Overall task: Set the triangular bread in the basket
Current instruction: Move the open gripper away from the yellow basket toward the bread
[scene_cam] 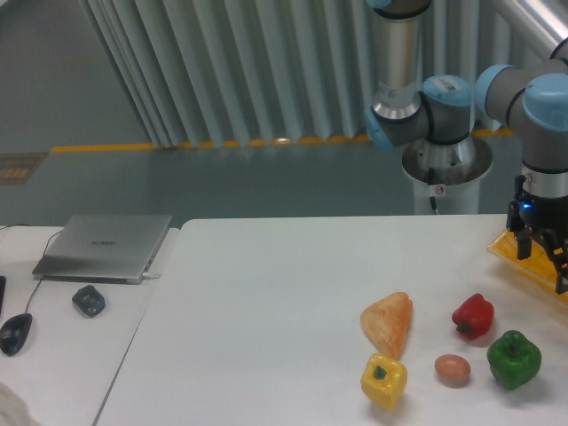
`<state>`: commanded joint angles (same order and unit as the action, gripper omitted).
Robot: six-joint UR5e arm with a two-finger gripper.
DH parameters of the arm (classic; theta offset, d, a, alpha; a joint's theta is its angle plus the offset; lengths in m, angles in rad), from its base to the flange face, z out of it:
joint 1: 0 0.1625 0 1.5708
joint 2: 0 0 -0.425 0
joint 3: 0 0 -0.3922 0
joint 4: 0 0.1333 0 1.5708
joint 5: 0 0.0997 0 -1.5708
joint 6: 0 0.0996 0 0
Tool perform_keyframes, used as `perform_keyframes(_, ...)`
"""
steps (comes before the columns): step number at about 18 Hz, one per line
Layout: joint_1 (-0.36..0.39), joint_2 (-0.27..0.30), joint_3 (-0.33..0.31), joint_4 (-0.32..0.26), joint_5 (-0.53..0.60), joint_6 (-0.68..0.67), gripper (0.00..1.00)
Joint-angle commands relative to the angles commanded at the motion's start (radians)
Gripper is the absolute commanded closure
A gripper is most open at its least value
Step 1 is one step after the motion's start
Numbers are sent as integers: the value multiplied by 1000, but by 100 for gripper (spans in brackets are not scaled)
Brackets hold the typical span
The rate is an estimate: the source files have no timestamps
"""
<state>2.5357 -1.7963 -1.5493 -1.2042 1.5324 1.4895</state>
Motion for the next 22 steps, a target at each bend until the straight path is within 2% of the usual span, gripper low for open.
perform_keyframes(4,-11,0,2,-2,-6,-8,0)
perform_keyframes(6,-14,0,-6,0,-23,-61,0)
perform_keyframes(9,8,5,-32,20,-124,-101,0)
perform_keyframes(14,-20,17,-49,23,-63,-112,0)
perform_keyframes(16,-21,15,-55,21,-69,-123,0)
perform_keyframes(18,-23,21,-96,31,-75,-124,0)
perform_keyframes(22,-34,29,-97,26,-77,-146,0)
